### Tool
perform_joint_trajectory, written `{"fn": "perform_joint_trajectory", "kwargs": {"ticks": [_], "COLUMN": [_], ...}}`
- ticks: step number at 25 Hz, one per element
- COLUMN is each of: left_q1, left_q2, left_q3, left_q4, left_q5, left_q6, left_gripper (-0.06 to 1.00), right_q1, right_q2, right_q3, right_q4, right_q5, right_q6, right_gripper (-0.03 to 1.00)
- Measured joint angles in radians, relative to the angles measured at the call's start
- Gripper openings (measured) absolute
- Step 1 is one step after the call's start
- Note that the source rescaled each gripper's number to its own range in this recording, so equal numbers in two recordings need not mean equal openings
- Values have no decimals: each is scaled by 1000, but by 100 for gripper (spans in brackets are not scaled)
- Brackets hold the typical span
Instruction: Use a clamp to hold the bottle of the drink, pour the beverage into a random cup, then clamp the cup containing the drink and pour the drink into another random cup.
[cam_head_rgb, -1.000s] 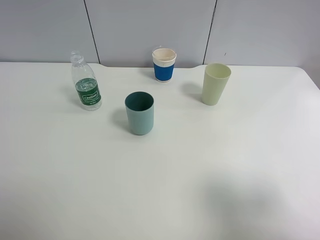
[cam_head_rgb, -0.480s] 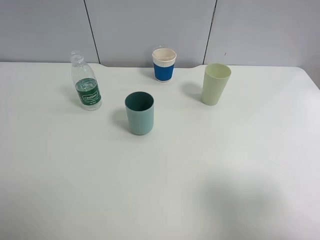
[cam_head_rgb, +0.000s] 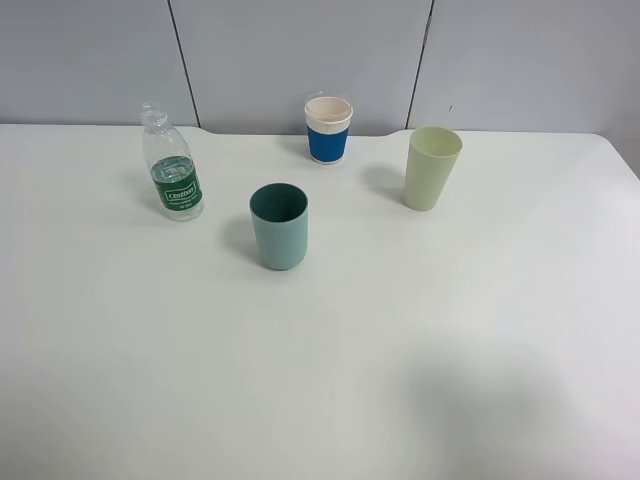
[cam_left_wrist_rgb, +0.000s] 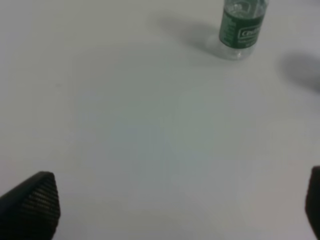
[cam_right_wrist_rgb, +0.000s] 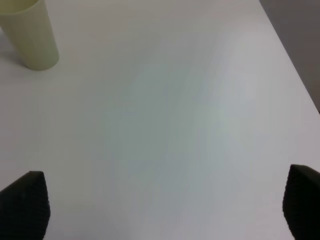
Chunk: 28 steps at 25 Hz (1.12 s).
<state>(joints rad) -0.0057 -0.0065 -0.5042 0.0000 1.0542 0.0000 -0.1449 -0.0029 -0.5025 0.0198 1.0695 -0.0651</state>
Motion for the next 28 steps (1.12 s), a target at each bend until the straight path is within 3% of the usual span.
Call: {"fn": "perform_joint_trajectory", "kwargs": {"ticks": [28], "left_q1": [0], "left_q2": [0], "left_q3": [0], "left_q4": [0], "left_q5": [1], "left_q6": [0], "left_gripper": [100], "right_q1": [0], "right_q2": [0], "right_q3": [0], "right_q4": [0], "right_q5": [0], "right_q6": [0], "right_gripper": [77]}}
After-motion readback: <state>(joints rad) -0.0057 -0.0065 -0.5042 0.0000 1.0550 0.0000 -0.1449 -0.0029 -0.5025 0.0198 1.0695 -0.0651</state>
